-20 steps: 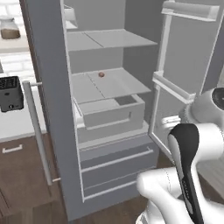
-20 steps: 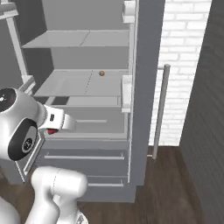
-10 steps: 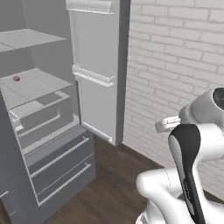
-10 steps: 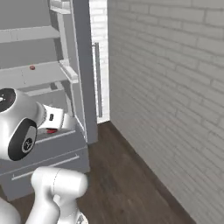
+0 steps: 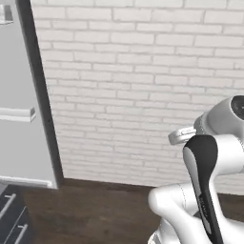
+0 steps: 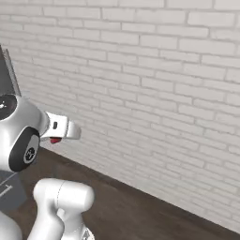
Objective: Take the strawberry from the fridge and place it on top of the pancake, located on the dining counter.
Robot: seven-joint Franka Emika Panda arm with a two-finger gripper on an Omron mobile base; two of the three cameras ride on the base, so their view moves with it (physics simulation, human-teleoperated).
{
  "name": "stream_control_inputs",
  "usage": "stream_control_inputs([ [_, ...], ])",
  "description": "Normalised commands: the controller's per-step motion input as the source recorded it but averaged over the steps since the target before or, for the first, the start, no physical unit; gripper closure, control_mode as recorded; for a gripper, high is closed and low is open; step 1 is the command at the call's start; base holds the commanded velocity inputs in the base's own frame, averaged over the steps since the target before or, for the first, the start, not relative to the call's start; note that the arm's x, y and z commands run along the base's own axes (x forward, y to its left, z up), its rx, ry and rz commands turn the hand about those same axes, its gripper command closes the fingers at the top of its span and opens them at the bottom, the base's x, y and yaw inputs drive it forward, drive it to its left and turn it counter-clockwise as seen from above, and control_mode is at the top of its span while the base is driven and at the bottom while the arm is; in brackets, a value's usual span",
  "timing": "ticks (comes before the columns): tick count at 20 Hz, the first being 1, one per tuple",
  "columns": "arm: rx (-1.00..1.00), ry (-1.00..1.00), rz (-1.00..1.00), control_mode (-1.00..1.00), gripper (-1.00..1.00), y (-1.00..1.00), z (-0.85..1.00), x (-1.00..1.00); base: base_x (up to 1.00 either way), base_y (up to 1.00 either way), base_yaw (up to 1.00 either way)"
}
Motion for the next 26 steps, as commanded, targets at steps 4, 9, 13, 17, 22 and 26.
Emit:
stream_control_inputs([
  [4, 0.0, 0.0, 0.0, 1.0, 1.0, 0.0, 0.0, 0.0, 0.0, -0.4, -0.89],
  [9, 0.0, 0.0, 0.0, 1.0, 1.0, 0.0, 0.0, 0.0, 0.02, -0.42, -0.86],
  [13, 0.0, 0.0, 0.0, 1.0, 1.0, 0.0, 0.0, 0.0, 0.2, -0.07, -0.84],
  [17, 0.0, 0.0, 0.0, 1.0, 1.0, 0.0, 0.0, 0.0, 0.33, 0.0, -0.85],
  [22, 0.0, 0.0, 0.0, 1.0, 1.0, 0.0, 0.0, 0.0, 0.42, 0.0, -0.86],
  [26, 0.0, 0.0, 0.0, 1.0, 1.0, 0.0, 0.0, 0.0, 0.6, 0.03, -0.82],
])
